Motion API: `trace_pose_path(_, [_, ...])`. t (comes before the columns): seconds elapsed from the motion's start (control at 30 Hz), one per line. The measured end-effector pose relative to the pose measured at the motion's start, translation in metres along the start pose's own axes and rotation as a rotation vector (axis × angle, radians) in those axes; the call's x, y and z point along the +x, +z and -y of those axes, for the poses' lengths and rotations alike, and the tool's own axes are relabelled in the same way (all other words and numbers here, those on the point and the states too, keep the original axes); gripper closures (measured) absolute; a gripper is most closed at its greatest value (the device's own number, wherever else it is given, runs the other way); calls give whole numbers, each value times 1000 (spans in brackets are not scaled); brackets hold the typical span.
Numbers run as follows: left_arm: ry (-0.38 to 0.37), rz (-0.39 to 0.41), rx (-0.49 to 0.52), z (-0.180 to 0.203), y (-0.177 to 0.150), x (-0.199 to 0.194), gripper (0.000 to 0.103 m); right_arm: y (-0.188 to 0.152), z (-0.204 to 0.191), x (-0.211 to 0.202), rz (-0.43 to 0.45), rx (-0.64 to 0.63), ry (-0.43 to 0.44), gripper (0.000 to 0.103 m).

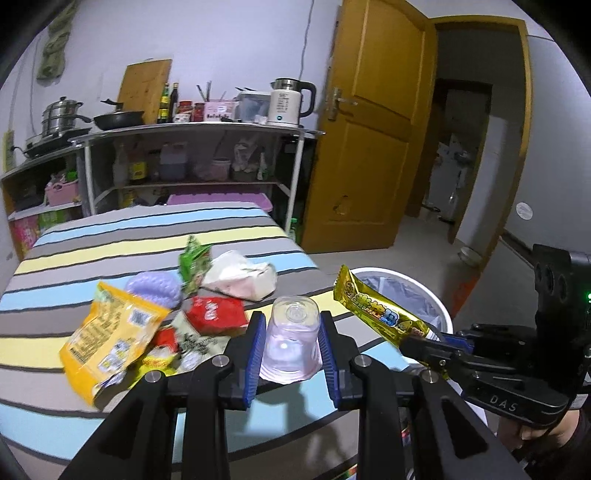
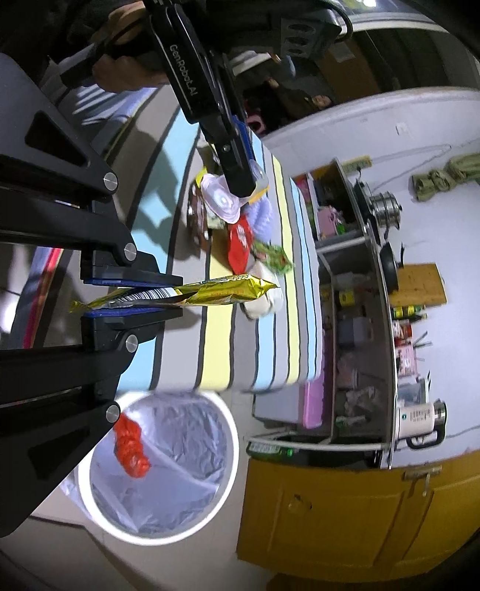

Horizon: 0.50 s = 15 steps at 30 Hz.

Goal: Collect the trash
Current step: 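Carry the cup and yellow wrapper over the bin and open both tools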

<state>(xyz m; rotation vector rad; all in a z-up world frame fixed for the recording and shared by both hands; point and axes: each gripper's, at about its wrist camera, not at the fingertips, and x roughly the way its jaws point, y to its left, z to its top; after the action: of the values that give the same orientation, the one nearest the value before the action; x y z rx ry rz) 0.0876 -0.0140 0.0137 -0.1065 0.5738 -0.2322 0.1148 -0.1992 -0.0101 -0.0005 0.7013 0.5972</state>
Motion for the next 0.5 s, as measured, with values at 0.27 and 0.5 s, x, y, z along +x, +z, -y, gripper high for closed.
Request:
trace_pose_path(0.27, [-52, -4, 22, 27, 17, 23, 74, 3, 33, -11, 17, 67, -102, 94])
trace_pose_path(0.5, [-99, -17, 63, 56, 29, 47, 74, -2, 65, -19, 24, 121, -183, 94])
